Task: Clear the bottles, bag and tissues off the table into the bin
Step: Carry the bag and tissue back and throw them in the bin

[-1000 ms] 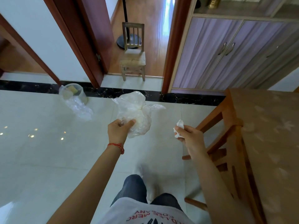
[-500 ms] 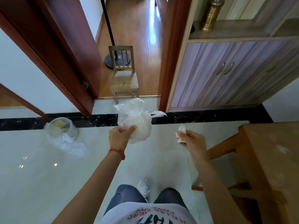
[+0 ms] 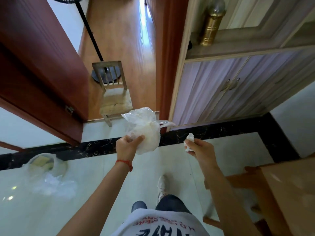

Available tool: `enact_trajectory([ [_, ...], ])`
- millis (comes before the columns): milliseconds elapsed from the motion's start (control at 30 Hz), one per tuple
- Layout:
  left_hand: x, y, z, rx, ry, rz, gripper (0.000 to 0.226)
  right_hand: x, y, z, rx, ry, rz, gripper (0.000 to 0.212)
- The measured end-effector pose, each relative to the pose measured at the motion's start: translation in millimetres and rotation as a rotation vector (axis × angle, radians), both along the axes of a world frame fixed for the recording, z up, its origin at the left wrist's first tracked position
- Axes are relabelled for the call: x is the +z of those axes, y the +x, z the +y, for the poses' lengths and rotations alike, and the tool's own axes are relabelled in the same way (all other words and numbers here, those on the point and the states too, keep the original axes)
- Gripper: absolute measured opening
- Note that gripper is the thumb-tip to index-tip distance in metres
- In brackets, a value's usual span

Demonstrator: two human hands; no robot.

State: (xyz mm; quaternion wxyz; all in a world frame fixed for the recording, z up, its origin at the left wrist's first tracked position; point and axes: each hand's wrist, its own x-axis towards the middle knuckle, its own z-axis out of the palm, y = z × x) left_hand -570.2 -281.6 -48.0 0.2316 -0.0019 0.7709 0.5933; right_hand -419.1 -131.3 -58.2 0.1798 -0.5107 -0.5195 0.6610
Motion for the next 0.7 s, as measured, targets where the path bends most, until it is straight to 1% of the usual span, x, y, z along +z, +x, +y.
enact_trajectory([
  [33,2,-5,14,-0.018,0.000,0.003,0.042,2,-7,12,-0.009,0.001,-0.003,0.002],
  [100,7,-15,39,-0.046,-0.004,0.011,0.041,4,-18,35,-0.023,0.009,0.003,0.011],
  [200,9,-31,74,-0.085,0.012,0.007,0.038,7,-30,65,-0.031,0.010,0.010,0.017],
  [233,10,-35,84,-0.105,0.008,0.014,0.035,7,-33,74,-0.041,0.010,0.012,0.017],
  [300,9,-42,105,-0.152,-0.007,0.027,0.021,8,-36,88,-0.065,0.008,0.009,0.017],
  [333,8,-46,115,-0.172,-0.015,0.043,0.021,8,-37,95,-0.079,0.008,0.004,0.017],
  [400,5,-53,136,-0.218,-0.018,0.061,0.032,8,-38,106,-0.112,0.019,-0.009,0.020],
  [433,4,-56,148,-0.245,-0.033,0.070,0.031,7,-38,112,-0.135,0.020,-0.012,0.021],
  [500,1,-61,172,-0.332,-0.073,0.067,0.023,6,-36,122,-0.196,0.007,-0.015,0.015],
  [533,0,-63,184,-0.376,-0.096,0.069,0.025,6,-34,126,-0.223,0.001,-0.020,0.010],
  [600,-2,-65,209,-0.463,-0.127,0.079,0.036,5,-29,133,-0.272,0.003,-0.028,0.006],
  [700,-4,-65,247,-0.595,-0.100,0.053,0.039,7,-20,143,-0.388,0.011,-0.043,0.010],
])
